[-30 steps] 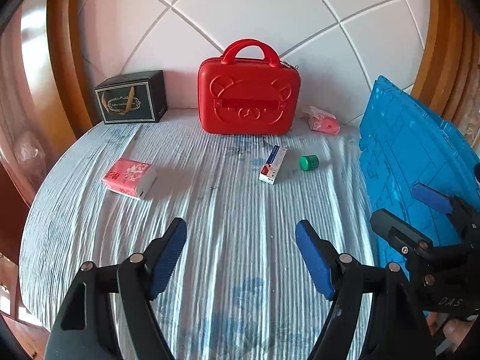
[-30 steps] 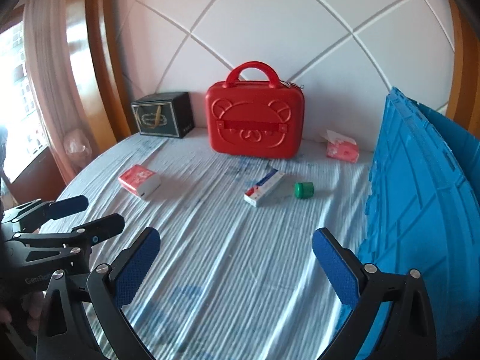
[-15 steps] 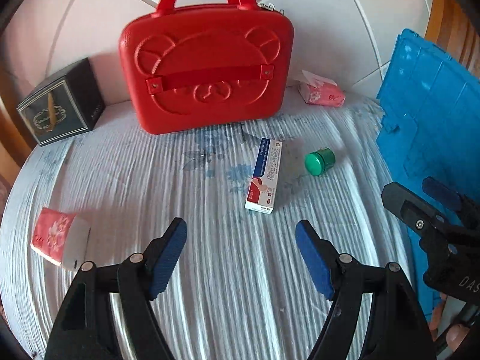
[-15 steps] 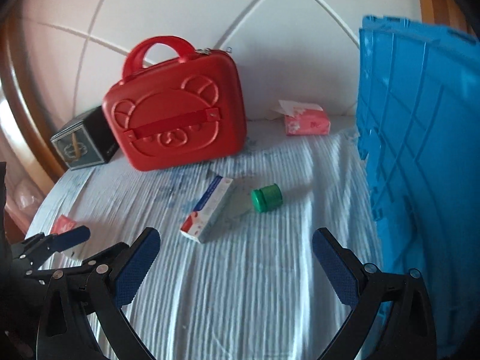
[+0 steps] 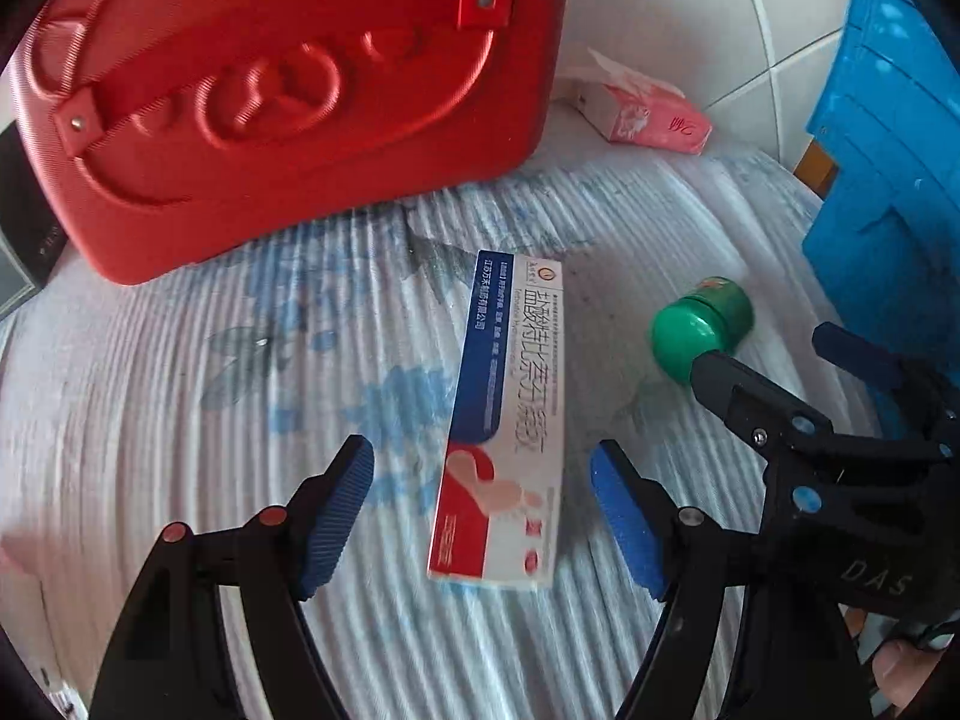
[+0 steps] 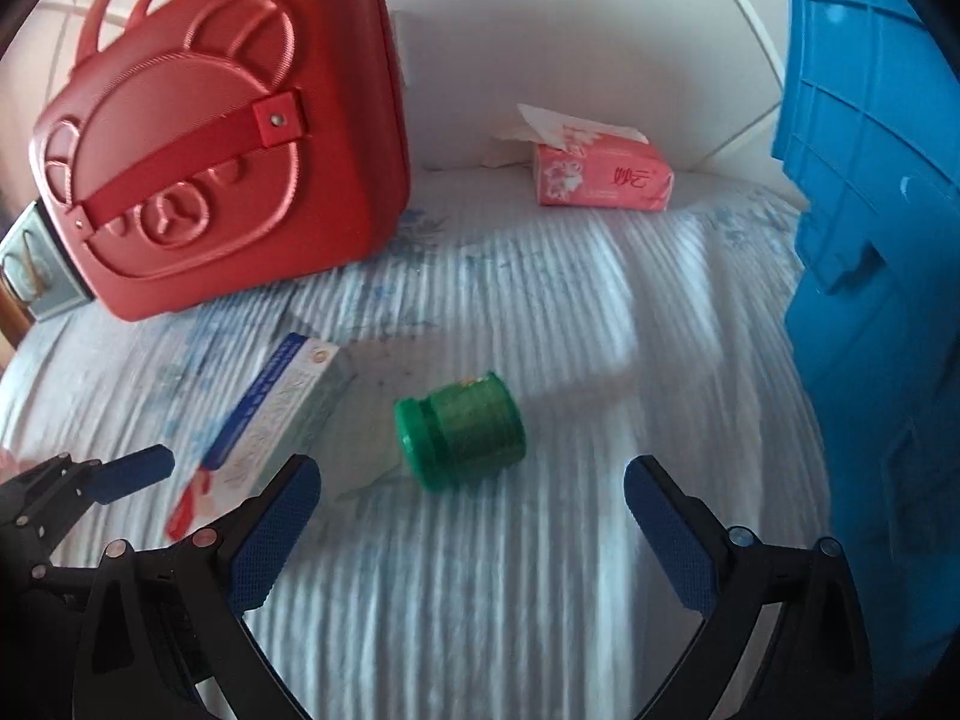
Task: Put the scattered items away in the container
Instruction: 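Grasp the white-blue ointment box with the left tool while the right tool grasps the green jar, then carry the ointment box and green jar into the blue bin and release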
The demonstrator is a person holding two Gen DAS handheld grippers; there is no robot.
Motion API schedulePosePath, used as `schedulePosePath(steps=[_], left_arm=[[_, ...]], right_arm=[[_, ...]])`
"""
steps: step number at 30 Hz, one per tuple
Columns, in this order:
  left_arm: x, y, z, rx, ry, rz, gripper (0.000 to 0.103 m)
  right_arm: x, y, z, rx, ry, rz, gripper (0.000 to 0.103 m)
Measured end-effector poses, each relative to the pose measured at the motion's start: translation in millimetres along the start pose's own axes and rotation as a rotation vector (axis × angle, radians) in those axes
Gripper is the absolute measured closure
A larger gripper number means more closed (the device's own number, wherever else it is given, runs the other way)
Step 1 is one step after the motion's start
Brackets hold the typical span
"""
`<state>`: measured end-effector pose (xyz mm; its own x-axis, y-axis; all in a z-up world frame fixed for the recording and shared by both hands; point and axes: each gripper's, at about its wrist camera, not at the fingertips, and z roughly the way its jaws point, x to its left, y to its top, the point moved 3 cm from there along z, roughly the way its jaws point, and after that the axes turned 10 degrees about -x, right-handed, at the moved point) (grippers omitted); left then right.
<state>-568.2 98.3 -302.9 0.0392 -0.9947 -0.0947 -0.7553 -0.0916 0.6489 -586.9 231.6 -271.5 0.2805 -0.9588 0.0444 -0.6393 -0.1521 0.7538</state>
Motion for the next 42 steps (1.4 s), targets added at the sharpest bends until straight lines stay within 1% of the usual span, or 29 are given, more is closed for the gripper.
schedulePosePath(steps=[1,3,7,9,11,12,13,14,15,16,18,19,20,21,25,28,32,34,37,42], left_arm=[[0.6,1.2,5.5,0.006,0.001,-0.002,0.029],[-1.1,4.6,10.5,-0.013,0.019,0.023,0.029],[-2.9,9.0,18.3,-0.031,0.039,0.054,0.028],[-2.1,10.4,19.5,-0.042,0.039,0.051,0.028],[-0.8,9.9,19.2,-0.050,0.040,0.051,0.028],[0.1,9.2,18.5,-0.055,0.041,0.051,0.029],[0.9,8.3,17.1,-0.060,0.043,0.050,0.033],[1.1,7.8,15.4,-0.063,0.042,0.050,0.044],[0.5,7.8,13.5,-0.063,0.038,0.049,0.051],[0.9,7.3,11.4,-0.060,0.035,0.046,0.063],[3.5,6.5,8.9,-0.054,0.027,0.031,0.064],[4.7,6.0,8.2,-0.051,0.027,0.024,0.064],[5.9,5.2,7.1,-0.046,0.032,0.018,0.064],[7.9,4.0,4.6,-0.042,0.037,0.010,0.064],[15.3,-1.4,-14.4,-0.048,0.060,-0.009,0.064],[22.1,-4.9,-37.7,-0.063,0.079,-0.026,0.064],[30.8,-12.0,-72.1,-0.075,0.107,-0.042,0.064],[33.8,-16.5,-91.5,-0.085,0.122,-0.050,0.064],[37.9,-21.8,-124.8,-0.107,0.138,-0.066,0.064],[41.6,-36.0,-180.6,-0.147,0.168,-0.095,0.064]], right_arm=[[0.2,0.4,4.5,0.003,-0.001,-0.002,0.000],[0.7,1.2,15.0,0.011,0.008,-0.005,0.000],[-3.0,1.9,26.0,0.013,-0.002,0.002,0.000],[-4.1,2.5,29.8,0.016,0.003,0.008,0.000],[-3.3,3.8,32.4,0.014,0.011,0.002,0.003],[-1.8,3.8,32.9,0.015,0.018,-0.006,0.009],[-0.4,3.4,33.8,0.018,0.028,-0.011,0.013],[0.7,3.0,35.6,0.023,0.035,-0.011,0.020],[1.8,2.5,37.0,0.024,0.046,-0.008,0.027],[3.1,2.4,37.6,0.021,0.058,-0.004,0.030],[6.8,2.1,37.5,0.020,0.073,-0.009,0.042],[10.3,1.4,37.4,0.024,0.075,-0.024,0.045],[13.1,0.8,36.8,0.025,0.077,-0.034,0.051],[15.4,0.4,35.4,0.025,0.082,-0.038,0.054],[24.1,-0.3,26.5,0.021,0.102,-0.049,0.056],[32.0,-1.0,12.1,0.015,0.123,-0.042,0.057],[48.5,-6.6,-10.7,0.017,0.146,-0.081,0.057],[52.9,-9.3,-23.1,0.018,0.163,-0.079,0.057],[63.9,-13.2,-50.6,0.011,0.191,-0.088,0.057],[89.5,-20.8,-109.0,-0.020,0.252,-0.127,0.057]])
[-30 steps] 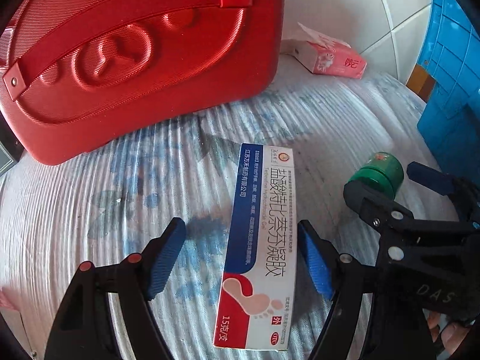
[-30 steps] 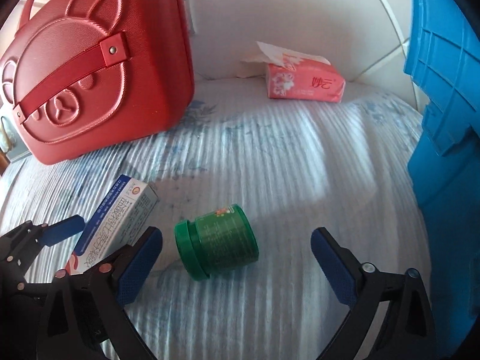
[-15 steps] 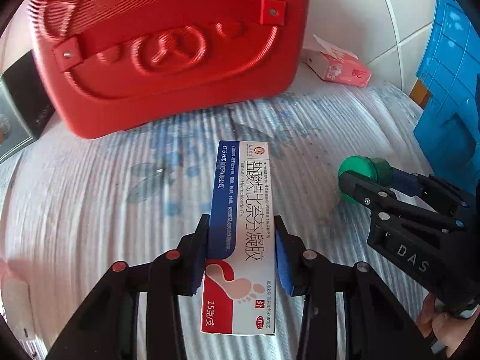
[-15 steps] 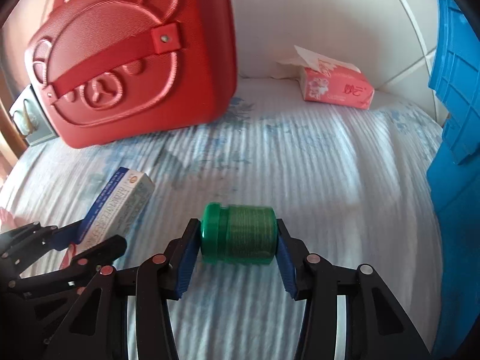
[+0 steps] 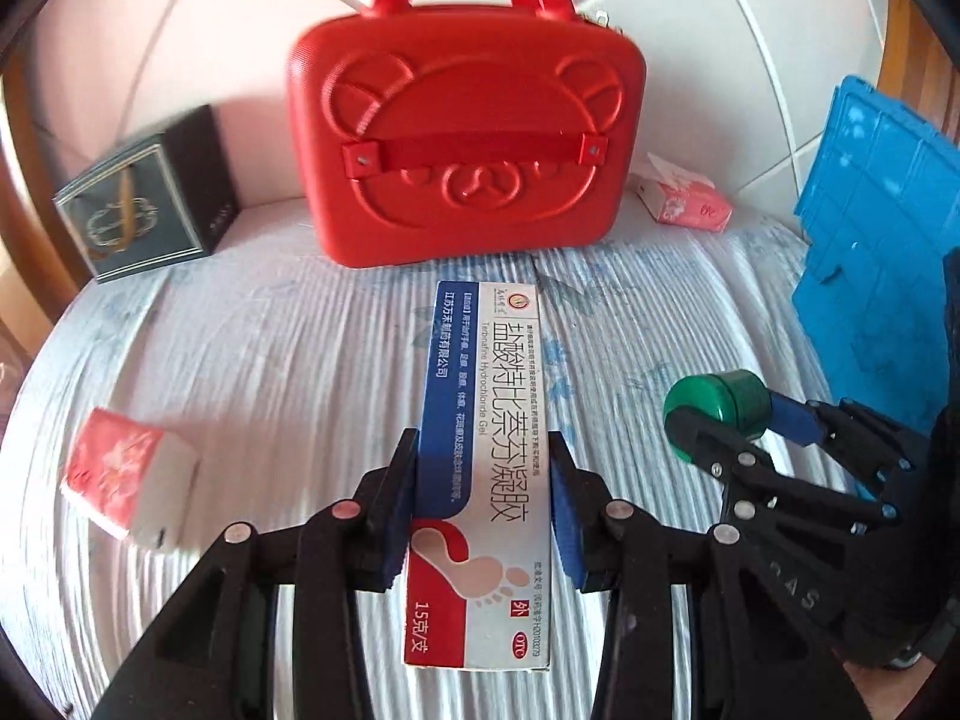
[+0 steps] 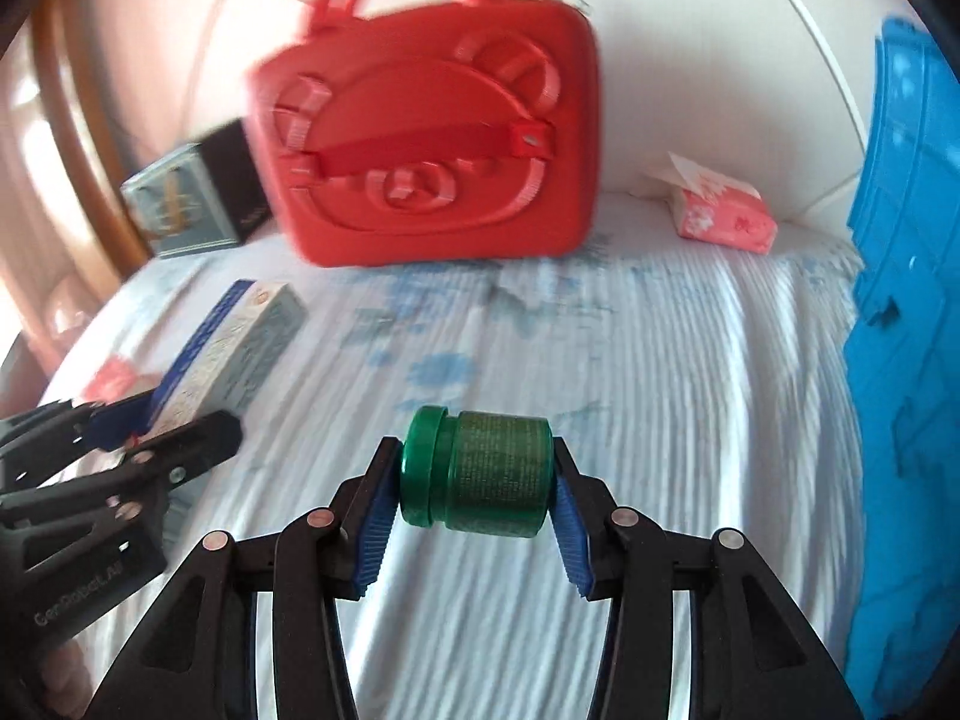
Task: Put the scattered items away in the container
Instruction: 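Carry the ointment box and green jar into the blue bin and release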
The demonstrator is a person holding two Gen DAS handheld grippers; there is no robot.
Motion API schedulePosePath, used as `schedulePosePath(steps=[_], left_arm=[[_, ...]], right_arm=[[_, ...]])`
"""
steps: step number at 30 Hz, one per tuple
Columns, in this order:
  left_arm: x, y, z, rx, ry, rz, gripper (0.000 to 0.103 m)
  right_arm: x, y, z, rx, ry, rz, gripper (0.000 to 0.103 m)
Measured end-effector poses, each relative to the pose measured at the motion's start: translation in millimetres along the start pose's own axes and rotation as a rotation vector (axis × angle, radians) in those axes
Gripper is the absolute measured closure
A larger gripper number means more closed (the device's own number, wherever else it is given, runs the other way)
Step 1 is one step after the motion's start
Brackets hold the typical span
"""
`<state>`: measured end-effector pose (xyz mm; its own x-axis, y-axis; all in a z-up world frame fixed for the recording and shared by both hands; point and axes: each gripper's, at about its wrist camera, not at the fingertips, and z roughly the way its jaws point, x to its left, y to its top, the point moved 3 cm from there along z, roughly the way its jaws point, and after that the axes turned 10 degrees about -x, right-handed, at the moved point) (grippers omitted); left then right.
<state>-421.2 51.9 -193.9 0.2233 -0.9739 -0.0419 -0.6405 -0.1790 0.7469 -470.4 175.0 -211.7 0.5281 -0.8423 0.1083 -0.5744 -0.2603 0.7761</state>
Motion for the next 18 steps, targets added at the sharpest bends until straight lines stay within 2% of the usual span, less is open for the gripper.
schedulePosePath(steps=[4,12,18], left_arm=[[11.1,-7.9,-46.9,-0.011,0.048,-0.040,0.064],[14.3,-14.4,-149.7,-0.109,0.142,-0.082,0.064],[2.0,-23.8,-208.9,-0.169,0.163,-0.087,0.064]], right_arm=[[33.6,-0.5,-45.5,-0.022,0.046,-0.046,0.057],[77.4,10.5,-141.6,-0.126,0.140,-0.120,0.057],[92.2,12.0,-203.5,-0.201,0.169,-0.163,0.057]])
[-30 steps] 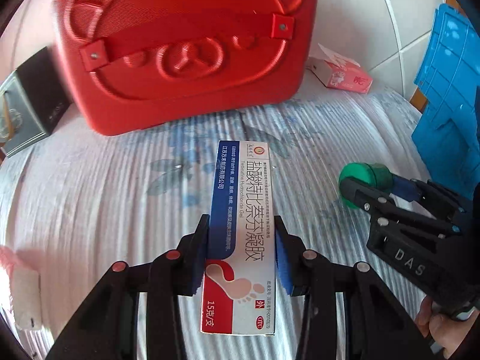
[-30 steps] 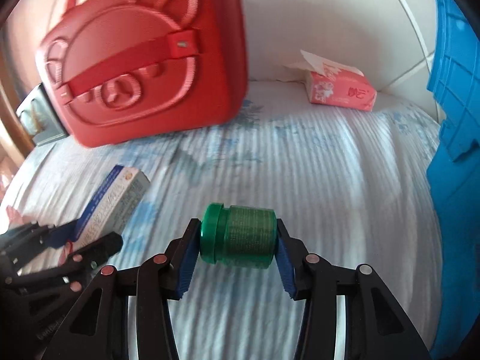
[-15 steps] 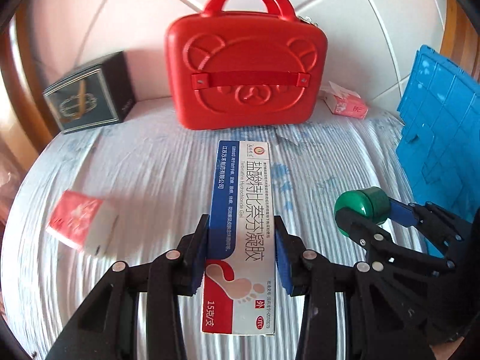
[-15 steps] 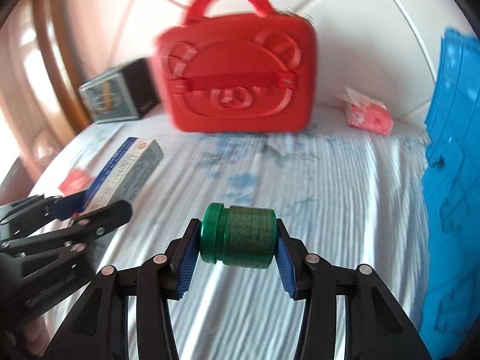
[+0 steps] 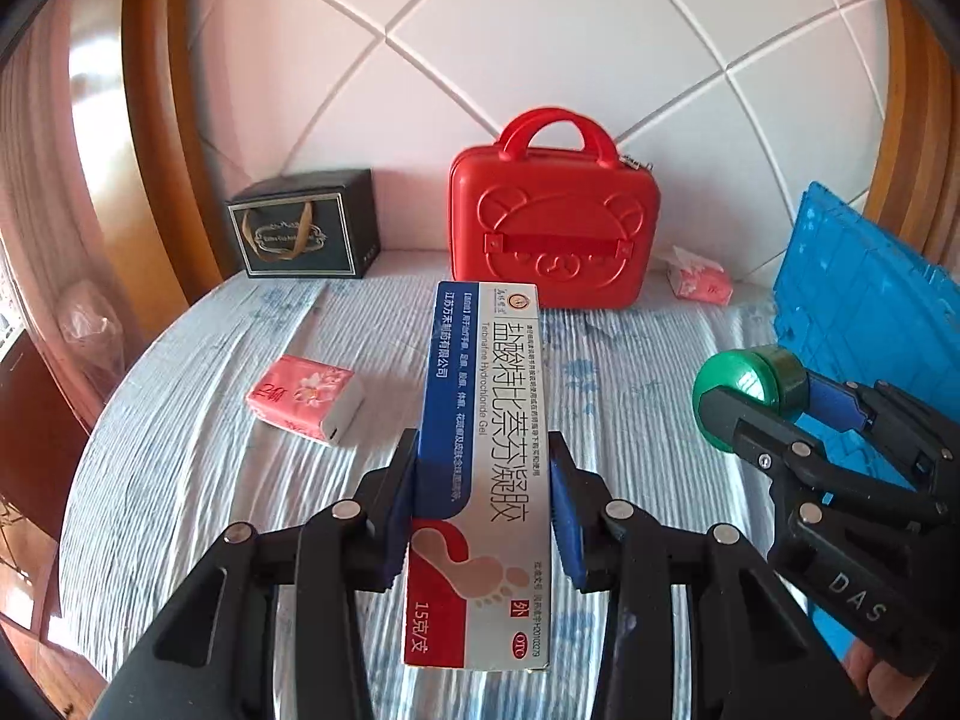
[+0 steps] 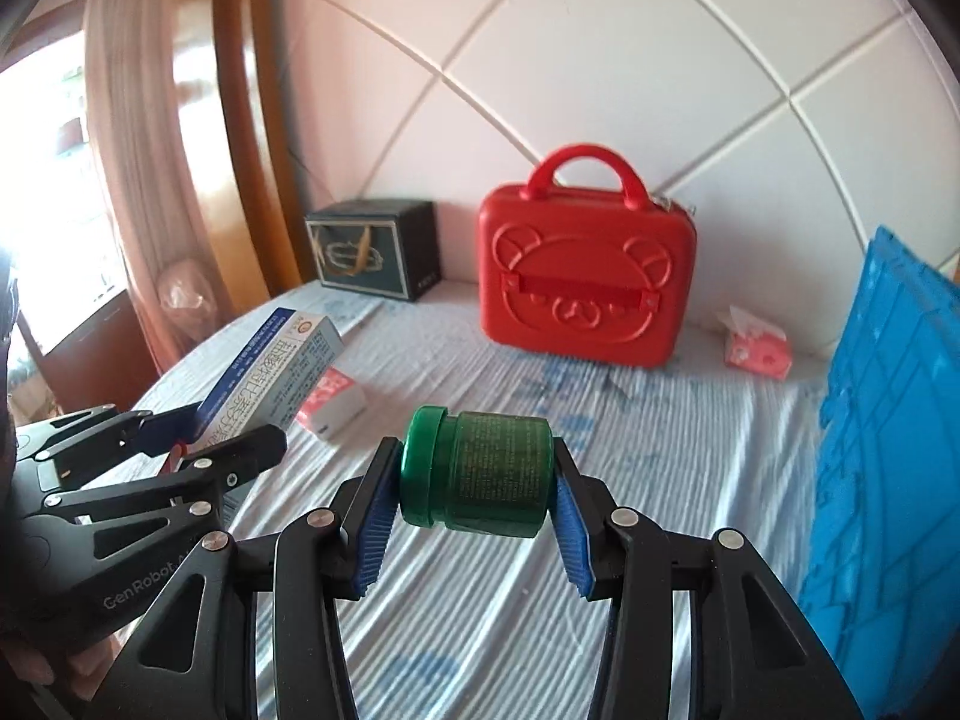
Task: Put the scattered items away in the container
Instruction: 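Carry the ointment box and green jar into the blue bin and release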
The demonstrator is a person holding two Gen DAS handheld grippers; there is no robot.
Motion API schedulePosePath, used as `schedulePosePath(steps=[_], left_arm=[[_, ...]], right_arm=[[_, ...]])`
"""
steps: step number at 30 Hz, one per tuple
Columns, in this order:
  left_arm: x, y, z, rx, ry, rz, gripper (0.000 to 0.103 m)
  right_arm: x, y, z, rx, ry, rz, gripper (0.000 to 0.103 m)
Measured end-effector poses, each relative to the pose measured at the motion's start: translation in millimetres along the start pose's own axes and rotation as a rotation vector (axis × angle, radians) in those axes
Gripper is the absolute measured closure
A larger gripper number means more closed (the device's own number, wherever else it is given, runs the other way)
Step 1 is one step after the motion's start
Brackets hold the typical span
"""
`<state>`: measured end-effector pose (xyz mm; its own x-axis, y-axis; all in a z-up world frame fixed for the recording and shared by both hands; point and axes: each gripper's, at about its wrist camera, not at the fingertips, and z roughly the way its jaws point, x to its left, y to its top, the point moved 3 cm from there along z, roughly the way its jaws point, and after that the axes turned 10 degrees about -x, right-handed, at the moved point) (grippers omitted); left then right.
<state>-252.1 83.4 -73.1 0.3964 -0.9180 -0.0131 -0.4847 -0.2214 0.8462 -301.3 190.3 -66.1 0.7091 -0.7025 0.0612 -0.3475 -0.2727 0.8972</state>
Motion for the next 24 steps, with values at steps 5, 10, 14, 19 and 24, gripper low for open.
schedulePosePath(steps=[5,10,14,19,24], left_arm=[[-7.3,3.5,-38.9,-0.050,-0.058,0.013,0.064],[-24.7,6.3,-82.1,-0.104,-0.168,0.064,0.064],[-47.9,5.0,-107.5,-0.129,-0.262,0.113,0.064],[-91.8,10.8,-141.0,-0.168,-0.375,0.157,0.064],[-155.3,24.5,-174.9,-0.225,-0.467,0.205,0.064]], right_arm=[[14.3,6.7,-43.7,-0.037,-0.038,-0.019,0.057],[20.2,18.3,-105.0,-0.110,-0.133,-0.006,0.057],[12.4,22.7,-152.5,-0.159,-0.239,0.008,0.057],[-16.5,24.6,-212.2,-0.191,-0.370,0.034,0.057],[-57.5,29.8,-274.5,-0.239,-0.485,0.053,0.057]])
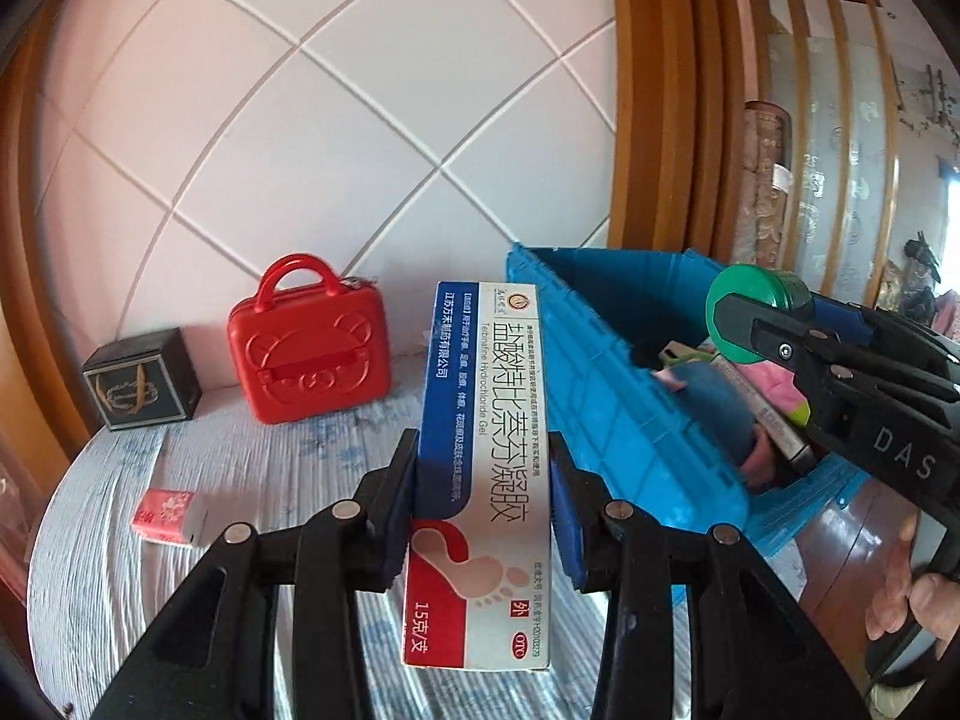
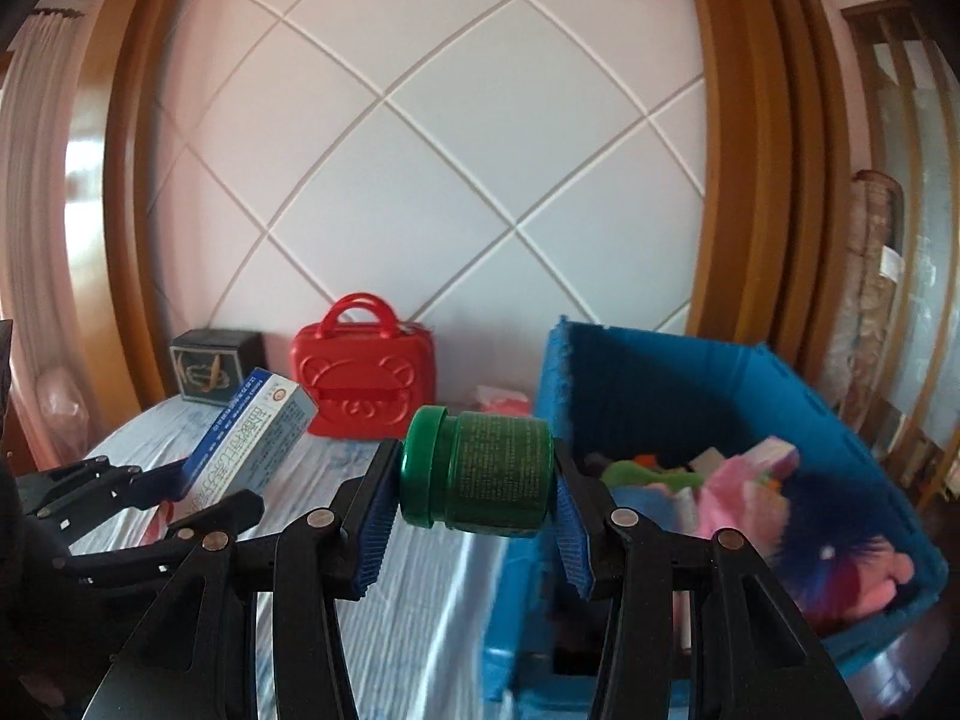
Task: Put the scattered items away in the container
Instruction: 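Carry the ointment box and green jar into the blue bin and release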
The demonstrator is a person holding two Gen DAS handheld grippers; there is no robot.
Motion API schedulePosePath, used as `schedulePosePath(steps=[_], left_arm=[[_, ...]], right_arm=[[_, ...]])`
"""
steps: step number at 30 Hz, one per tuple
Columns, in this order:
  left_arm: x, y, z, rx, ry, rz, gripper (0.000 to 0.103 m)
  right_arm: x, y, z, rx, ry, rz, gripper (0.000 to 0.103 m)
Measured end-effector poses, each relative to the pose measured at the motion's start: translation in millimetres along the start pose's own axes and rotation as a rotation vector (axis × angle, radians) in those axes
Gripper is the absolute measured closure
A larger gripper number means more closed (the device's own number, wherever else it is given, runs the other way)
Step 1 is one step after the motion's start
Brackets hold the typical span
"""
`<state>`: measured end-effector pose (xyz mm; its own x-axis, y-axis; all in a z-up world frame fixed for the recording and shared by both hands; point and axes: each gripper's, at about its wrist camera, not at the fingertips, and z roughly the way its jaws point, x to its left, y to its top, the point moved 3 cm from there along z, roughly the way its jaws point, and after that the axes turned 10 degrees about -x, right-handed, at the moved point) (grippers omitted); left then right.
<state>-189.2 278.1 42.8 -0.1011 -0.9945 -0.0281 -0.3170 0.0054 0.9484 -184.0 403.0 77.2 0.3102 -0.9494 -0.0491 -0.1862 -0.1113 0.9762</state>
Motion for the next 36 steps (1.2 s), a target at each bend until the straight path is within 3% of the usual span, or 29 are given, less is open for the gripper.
schedulePosePath(steps=[7,11,15,23,36], left_arm=[[-110.5,26.7,33.2,-0.036,-0.085,0.026,0.064],[-169.3,28.2,83.4,0.025,-0.101,0.033,0.064],[-211.3,13.8,127.2,0.134,-0.070,0.044,0.064],[-222.3,5.9,153.9,0.196,0.029,0.043,0.064],[-215.3,5.5,150.9,0.177,0.057,0.045,0.060]], right_arm=[[-111.4,20.8,-25.3,-0.050,-0.119,0.001,0.057],[-183.1,12.2,-23.5,-0.018,-0.151,0.005,0.057],[-237.2,-19.5,-3.6,0.079,-0.152,0.021,0.057],[-272.7,-84.9,27.0,0.231,-0.059,0.061,0.057],[-278.6,-99.6,25.6,0.251,-0.036,0.073,0.054]])
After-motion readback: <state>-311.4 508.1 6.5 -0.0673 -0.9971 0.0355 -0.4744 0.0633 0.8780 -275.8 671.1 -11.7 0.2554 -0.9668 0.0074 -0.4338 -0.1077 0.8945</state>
